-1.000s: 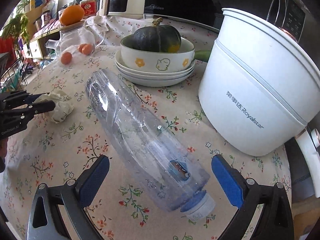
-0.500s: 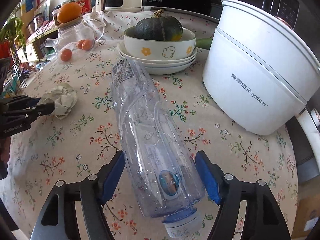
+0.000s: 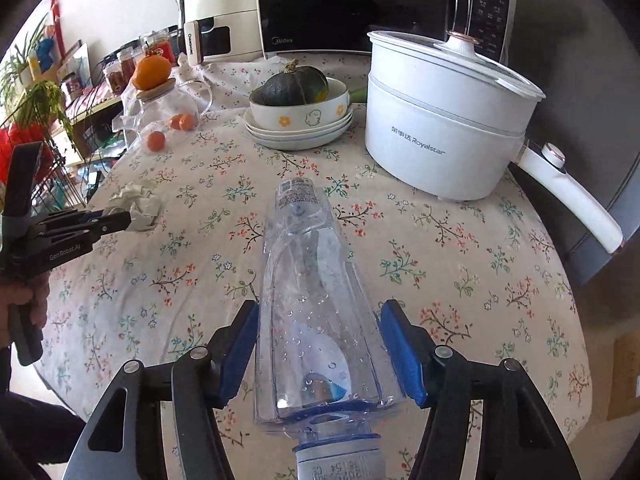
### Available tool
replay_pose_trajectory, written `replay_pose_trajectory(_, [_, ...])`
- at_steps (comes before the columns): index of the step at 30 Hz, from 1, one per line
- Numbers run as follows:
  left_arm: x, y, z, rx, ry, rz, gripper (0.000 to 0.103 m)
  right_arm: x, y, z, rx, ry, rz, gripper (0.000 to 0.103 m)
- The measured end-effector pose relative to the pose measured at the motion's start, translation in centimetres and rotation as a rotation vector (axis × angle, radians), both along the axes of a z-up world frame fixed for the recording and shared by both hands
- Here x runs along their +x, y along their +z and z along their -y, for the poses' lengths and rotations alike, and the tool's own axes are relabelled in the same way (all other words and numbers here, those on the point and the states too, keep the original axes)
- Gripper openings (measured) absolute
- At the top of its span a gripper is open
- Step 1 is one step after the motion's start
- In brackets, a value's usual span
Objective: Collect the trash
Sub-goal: 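Grasp the clear plastic bottle with the right gripper while the left holds the tissue, then carry the tissue and bottle over the white bin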
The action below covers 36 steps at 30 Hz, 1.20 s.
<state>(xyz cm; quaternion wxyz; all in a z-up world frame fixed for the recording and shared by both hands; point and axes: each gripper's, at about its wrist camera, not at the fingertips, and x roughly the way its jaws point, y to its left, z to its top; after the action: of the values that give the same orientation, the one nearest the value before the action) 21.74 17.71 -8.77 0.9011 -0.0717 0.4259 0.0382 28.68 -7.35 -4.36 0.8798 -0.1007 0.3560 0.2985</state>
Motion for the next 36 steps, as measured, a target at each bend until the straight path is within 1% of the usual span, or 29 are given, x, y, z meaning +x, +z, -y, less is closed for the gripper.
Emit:
replay_pose_trajectory(3, [-1.5,1.3,1.6,0.0,-0.026,0.021,0.02,-1.6,0.4,1.8,0.015,-0.026,-0.001,0.062])
replay_pose_trajectory(10, [-5.6,4.0,5.8,0.033,-0.099,0.088,0.02,-5.6,1.0,5.6,0.083,-0.078,-0.003,0.062])
replay_pose_trajectory(14, [-7.4,5.0,7.4,0.015,-0.117,0.118,0.02,-7.3,1.2,7.4,0.121,-0.11,-0.007,0.062])
replay_pose_trajectory(17, [-8.1,5.0,8.1,0.003,-0.128,0.125,0.02,-8.2,1.5,8.5,0.16,-0.125,-0.027,0.062])
replay_pose_trajectory(20, [-8.2,5.1,8.8,-0.034,-0.137,0.124,0.02,-9.4,1.8,9.4,0.183,-0.125,-0.036,0.062])
replay_pose_trajectory(24, [-8.1,4.8,10.8,-0.037,-0.179,0.124,0.02,-10.5,2.4,11.3,0.205,-0.14,-0.04,0.062])
replay_pose_trajectory(31, [-7.7,4.0,15.3,-0.055,-0.28,0.102,0.02,-12.4,3.0,17.0,0.227,-0.223,-0.039,0.062])
replay_pose_trajectory(36, [-7.7,3.7,18.5,-0.067,-0.349,0.093,0.02,-13.3,2.1,21.1,0.219,-0.295,-0.051,0.062])
